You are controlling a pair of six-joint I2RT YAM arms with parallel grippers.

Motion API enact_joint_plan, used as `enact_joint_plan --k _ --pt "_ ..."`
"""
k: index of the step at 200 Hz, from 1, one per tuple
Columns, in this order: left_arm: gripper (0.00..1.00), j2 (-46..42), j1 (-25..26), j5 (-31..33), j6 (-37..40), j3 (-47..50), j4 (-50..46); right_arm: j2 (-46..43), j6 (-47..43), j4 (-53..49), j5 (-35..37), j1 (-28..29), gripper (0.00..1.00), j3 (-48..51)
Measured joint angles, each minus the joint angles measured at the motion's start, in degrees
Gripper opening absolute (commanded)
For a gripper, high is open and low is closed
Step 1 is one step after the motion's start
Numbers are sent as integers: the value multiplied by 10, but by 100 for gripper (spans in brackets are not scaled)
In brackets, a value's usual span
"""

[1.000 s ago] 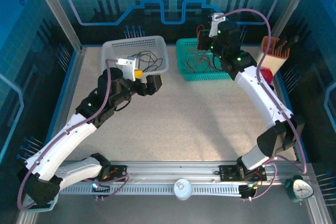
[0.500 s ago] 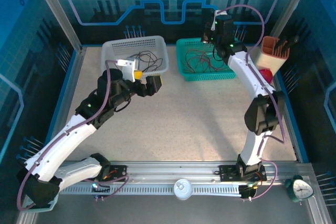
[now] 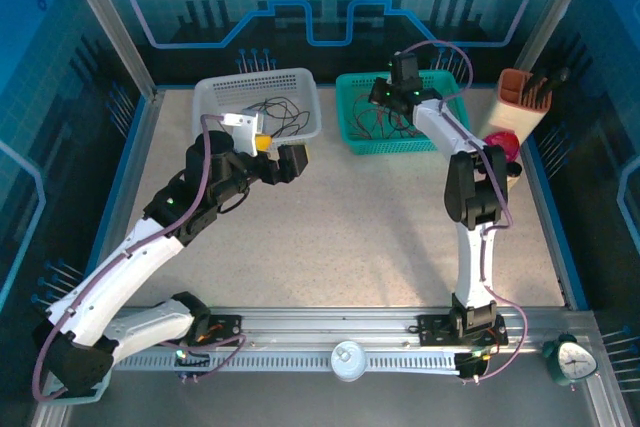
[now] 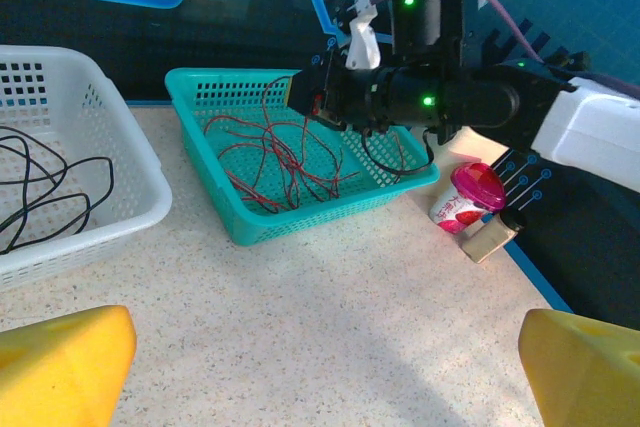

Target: Untangle the cables

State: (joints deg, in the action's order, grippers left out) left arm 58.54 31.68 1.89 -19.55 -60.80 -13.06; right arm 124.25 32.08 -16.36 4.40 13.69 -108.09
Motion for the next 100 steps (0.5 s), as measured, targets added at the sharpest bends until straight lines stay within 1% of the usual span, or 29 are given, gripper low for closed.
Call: enact_joint_plan --k 26,75,95,100 --pt "99 0 0 0 0 0 0 6 23 -1 -7 -16 0 6" --pt "99 0 0 0 0 0 0 7 55 0 -4 -99 0 56" --pt "99 0 0 -1 -1 0 0 13 55 -8 -4 -118 0 57" --pt "99 0 0 -2 0 0 0 14 55 -8 -4 -119 2 57"
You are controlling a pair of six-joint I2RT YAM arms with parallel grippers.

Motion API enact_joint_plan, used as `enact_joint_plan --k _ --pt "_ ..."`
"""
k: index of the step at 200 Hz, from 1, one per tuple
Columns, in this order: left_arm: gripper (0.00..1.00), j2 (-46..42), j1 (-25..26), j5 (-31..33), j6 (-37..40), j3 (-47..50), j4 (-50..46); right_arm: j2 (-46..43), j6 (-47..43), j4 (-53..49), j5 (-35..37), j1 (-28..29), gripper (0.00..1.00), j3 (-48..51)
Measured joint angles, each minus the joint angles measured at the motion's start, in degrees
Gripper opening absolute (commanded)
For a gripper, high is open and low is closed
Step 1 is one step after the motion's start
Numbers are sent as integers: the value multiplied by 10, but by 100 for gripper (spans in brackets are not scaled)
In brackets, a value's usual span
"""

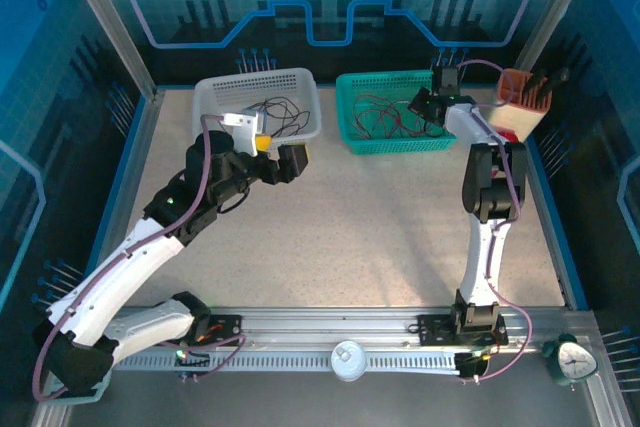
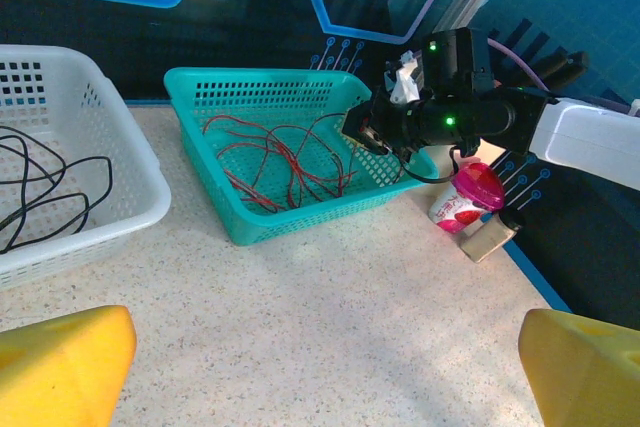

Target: Untangle the cables

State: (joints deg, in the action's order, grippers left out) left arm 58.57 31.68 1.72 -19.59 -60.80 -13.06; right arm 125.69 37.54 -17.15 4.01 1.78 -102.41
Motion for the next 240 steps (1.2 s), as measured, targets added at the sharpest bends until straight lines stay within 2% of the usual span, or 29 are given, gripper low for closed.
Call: enact_joint_plan --k 11,27,50,63,118,123,134,186,218,240 --pt "99 0 0 0 0 0 0 3 -1 -2 0 0 7 0" --pt "99 0 0 0 0 0 0 4 -5 -8 -3 2 22 0" --pt "99 0 0 0 -5 0 0 4 -5 -13 -4 1 54 -1" --pt "99 0 0 0 -9 0 0 4 -9 -15 -4 1 61 -1" --pt "99 0 0 -1 -14 0 0 -8 -21 -18 -4 1 83 -1" --pt "99 0 0 -1 -14 0 0 -13 -22 -18 -4 1 86 -1" --pt "99 0 0 -1 -14 0 0 -27 -29 -18 -4 2 100 -1" --pt "99 0 0 10 -12 0 -3 -157 -31 0 6 27 100 30" --pt "99 -5 0 48 -12 2 -5 -267 -37 36 16 78 100 110" --pt "99 -15 0 96 -13 17 -9 -341 -48 62 19 120 100 185"
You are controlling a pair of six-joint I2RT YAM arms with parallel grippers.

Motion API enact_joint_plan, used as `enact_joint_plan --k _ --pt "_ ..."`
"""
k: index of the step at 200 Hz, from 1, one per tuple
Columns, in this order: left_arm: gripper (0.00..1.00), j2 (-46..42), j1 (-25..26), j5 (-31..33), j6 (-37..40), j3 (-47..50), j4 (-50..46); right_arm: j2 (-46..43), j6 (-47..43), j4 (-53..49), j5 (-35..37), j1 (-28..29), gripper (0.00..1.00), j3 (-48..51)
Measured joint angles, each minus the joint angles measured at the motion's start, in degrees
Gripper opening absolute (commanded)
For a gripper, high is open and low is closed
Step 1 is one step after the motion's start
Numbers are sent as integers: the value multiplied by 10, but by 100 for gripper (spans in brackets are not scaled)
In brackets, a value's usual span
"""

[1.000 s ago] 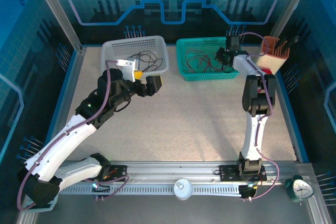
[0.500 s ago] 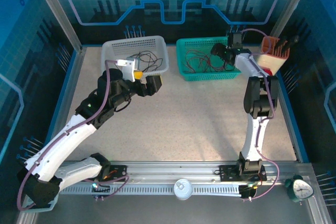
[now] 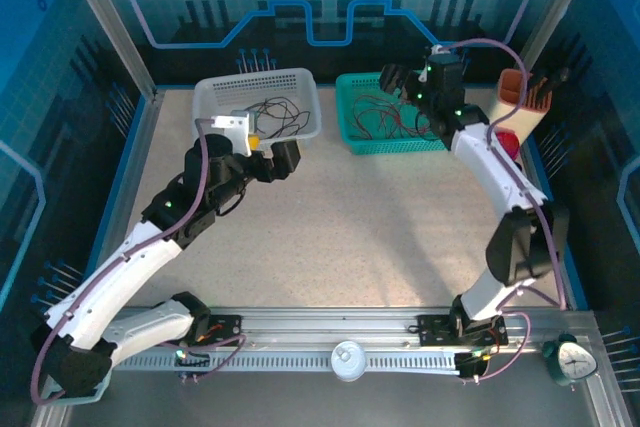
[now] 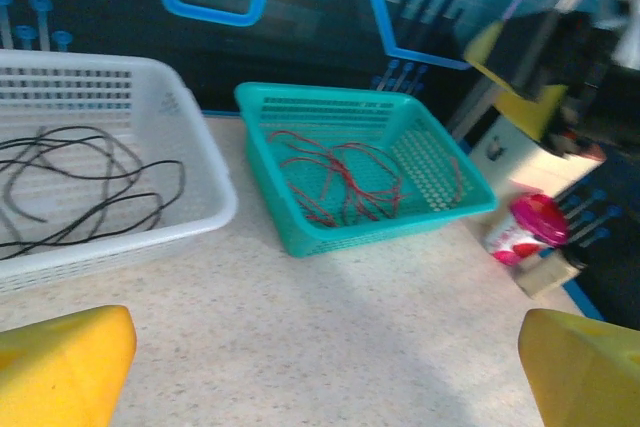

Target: Untangle the cables

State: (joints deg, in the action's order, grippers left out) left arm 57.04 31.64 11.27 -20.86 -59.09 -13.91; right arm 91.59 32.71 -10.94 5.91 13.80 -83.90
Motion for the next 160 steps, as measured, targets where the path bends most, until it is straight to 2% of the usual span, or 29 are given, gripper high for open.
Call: enact_joint_plan --k 47,99,139,160 --pt "99 -25 -9 122 20 70 16 -167 -57 16 40 73 100 171" --pt "99 -44 -35 207 83 147 82 -350 -110 26 139 75 100 368" --pt "99 -42 -52 242 142 193 150 -390 -166 51 189 52 100 456" --pt "99 -40 -73 244 173 256 231 -393 -190 96 201 33 100 490"
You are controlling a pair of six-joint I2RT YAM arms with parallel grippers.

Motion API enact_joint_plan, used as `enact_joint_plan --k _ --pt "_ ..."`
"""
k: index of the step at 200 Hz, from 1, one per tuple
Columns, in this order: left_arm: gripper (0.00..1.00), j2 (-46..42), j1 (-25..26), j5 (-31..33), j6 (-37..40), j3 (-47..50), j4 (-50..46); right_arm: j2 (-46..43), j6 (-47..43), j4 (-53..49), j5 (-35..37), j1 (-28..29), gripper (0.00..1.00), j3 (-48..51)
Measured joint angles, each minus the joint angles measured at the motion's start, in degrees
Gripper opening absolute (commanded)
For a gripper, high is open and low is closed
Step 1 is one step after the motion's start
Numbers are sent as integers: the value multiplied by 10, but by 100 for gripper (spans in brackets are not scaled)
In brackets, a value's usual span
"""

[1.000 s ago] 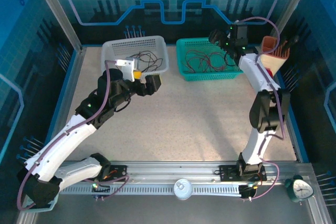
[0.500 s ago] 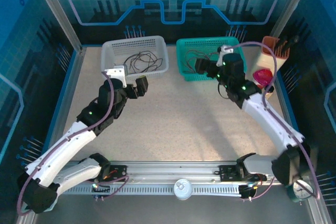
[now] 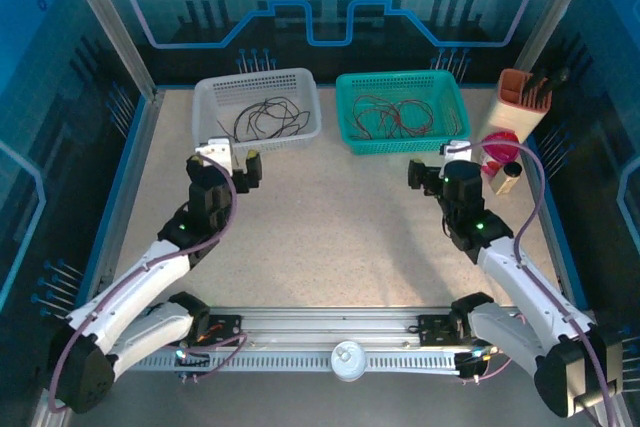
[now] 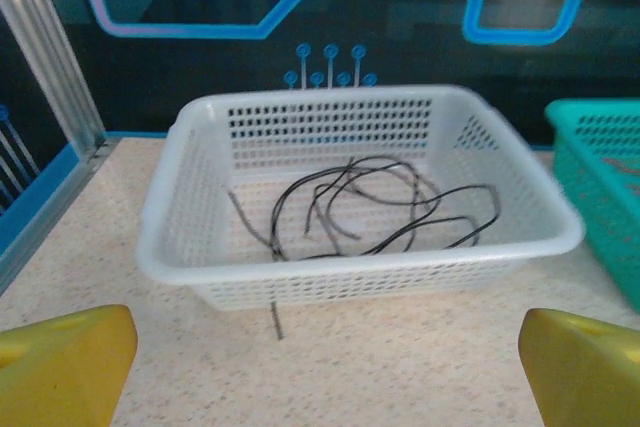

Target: Untangle the cables

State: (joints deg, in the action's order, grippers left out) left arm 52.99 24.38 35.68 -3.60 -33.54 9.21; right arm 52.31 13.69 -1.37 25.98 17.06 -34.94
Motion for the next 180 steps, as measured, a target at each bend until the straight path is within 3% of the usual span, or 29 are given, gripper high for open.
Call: enact_joint_plan --k 27,66,180 --pt "99 13 -33 -1 35 85 90 -10 -21 66 7 -27 100 70" --pt "99 76 -87 -9 40 96 154 24 -43 150 21 -61 100 124" --pt "99 277 -186 -130 38 115 329 265 -132 486 -51 -71 100 177"
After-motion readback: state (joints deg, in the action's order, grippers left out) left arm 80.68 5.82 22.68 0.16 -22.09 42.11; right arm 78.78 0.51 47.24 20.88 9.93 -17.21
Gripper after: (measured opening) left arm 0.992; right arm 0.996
